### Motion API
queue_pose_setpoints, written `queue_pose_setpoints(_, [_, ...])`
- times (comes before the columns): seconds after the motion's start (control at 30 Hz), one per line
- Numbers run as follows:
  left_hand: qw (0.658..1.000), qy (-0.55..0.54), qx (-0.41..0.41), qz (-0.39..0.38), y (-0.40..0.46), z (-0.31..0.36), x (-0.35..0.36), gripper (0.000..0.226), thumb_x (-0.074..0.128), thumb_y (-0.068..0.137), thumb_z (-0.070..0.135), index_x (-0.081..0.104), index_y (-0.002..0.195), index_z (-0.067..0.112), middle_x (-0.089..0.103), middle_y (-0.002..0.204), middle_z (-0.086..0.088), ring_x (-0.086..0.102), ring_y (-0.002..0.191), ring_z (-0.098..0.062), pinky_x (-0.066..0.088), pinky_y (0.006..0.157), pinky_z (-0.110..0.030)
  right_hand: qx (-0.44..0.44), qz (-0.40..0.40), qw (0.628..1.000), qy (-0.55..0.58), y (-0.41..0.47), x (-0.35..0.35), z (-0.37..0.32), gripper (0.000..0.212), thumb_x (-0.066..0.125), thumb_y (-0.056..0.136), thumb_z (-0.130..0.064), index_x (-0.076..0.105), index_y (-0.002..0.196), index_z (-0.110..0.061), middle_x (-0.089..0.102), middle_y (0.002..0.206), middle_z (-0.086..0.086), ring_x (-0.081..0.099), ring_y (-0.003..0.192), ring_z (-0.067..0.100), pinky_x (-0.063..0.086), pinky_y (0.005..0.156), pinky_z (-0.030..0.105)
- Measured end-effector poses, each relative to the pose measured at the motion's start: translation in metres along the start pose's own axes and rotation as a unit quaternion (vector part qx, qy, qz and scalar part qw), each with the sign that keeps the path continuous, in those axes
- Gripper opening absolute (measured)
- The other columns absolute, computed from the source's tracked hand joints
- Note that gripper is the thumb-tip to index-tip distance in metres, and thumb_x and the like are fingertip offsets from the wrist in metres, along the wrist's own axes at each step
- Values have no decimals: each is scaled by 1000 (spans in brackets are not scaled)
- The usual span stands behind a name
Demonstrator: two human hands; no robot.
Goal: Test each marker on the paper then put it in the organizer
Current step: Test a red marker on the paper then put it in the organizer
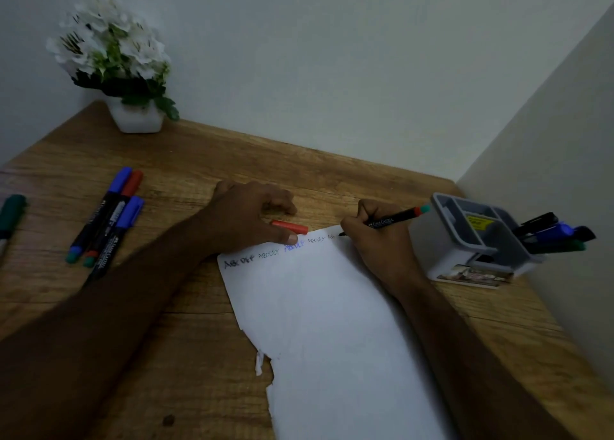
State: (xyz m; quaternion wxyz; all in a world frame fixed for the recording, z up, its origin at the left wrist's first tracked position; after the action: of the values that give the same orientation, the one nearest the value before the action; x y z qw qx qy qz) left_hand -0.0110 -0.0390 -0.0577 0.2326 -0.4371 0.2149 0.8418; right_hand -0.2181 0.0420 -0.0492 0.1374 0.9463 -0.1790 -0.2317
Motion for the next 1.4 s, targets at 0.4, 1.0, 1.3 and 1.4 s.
queue_pose_setpoints(0.4, [1000,-1,3,-4,0,-1,0,51,71,72,59,63,119,41,43,147,19,28,142,-6,6,111,-41,-7,-4,1000,1,1,-1,2,36,62,73,9,38,53,-8,34,52,0,30,51,6,25,48,21])
queue_pose_setpoints(1.0, [1000,-6,8,5,2,-4,2,54,71,70,62,64,118,40,44,147,20,30,141,-5,6,111,-41,-5,11,1000,-15,3,-1,5,37,63,75,7,39,53,-11,39,50,-5,35,52,6,29,50,21])
queue_pose_setpoints(1.3, [1000,-13,13,9,3,-6,4,51,72,70,61,64,117,42,45,145,21,31,140,-4,7,109,-40,-5,20,1000,-14,3,-3,8,39,64,77,5,38,53,-12,37,52,-1,34,53,9,29,50,24])
queue_pose_setpoints(1.4, [1000,-15,16,11,3,-6,4,51,72,70,61,64,116,42,45,145,21,31,140,-3,7,108,-40,0,18,1000,-9,3,-4,9,40,64,77,5,38,52,-13,37,50,-6,34,52,7,29,50,21])
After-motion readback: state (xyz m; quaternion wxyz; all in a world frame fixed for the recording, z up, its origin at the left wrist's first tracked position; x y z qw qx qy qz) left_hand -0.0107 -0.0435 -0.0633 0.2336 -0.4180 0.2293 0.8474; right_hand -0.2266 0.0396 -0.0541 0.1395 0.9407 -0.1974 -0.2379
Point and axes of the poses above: each hand's wrist, its own y-axis towards the middle knuckle, its own x-axis out of the palm, z = x × y, the point moved 1 cm from there along y, towards the middle knuckle
